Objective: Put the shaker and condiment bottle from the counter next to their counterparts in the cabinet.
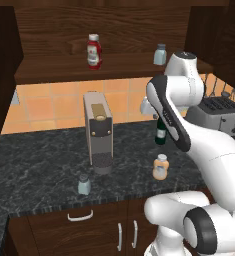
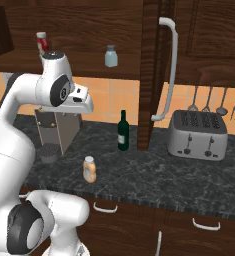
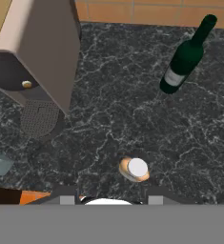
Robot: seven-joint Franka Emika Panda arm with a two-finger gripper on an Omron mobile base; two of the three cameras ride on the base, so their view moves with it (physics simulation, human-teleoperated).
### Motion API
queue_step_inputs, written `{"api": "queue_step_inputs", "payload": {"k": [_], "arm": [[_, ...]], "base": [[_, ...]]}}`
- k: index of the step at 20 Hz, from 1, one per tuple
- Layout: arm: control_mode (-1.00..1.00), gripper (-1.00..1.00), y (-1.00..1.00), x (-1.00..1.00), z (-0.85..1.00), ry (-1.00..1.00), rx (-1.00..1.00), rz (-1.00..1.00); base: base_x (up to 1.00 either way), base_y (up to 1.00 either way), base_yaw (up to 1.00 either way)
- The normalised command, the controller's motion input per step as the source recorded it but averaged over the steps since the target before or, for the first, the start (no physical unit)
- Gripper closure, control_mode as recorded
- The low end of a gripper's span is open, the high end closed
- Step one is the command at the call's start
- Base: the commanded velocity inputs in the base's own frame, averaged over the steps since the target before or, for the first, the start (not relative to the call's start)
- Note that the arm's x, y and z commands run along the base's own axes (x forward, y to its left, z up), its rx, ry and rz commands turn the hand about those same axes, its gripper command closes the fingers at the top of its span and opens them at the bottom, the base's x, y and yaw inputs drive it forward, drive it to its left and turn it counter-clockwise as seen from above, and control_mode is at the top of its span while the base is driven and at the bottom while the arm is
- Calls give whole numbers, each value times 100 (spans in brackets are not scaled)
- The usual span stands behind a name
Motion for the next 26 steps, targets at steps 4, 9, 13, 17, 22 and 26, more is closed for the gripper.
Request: {"api": "queue_step_inputs", "payload": {"k": [4, 9, 13, 17, 22, 26], "arm": [[-100, -100, -4, -45, -27, -3, 1, 1], [-100, -100, -15, -51, -45, -2, 1, 17], [-100, -100, -33, -11, -28, -3, 1, 25], [-100, -100, -33, 0, -29, -3, 0, 27], [-100, -100, -18, 0, -19, -4, 0, 11], [-100, -100, -20, -4, -23, -8, 0, 17]], "base": [[0, 0, 0], [0, 0, 0], [0, 0, 0], [0, 0, 0], [0, 0, 0], [0, 0, 0]]}}
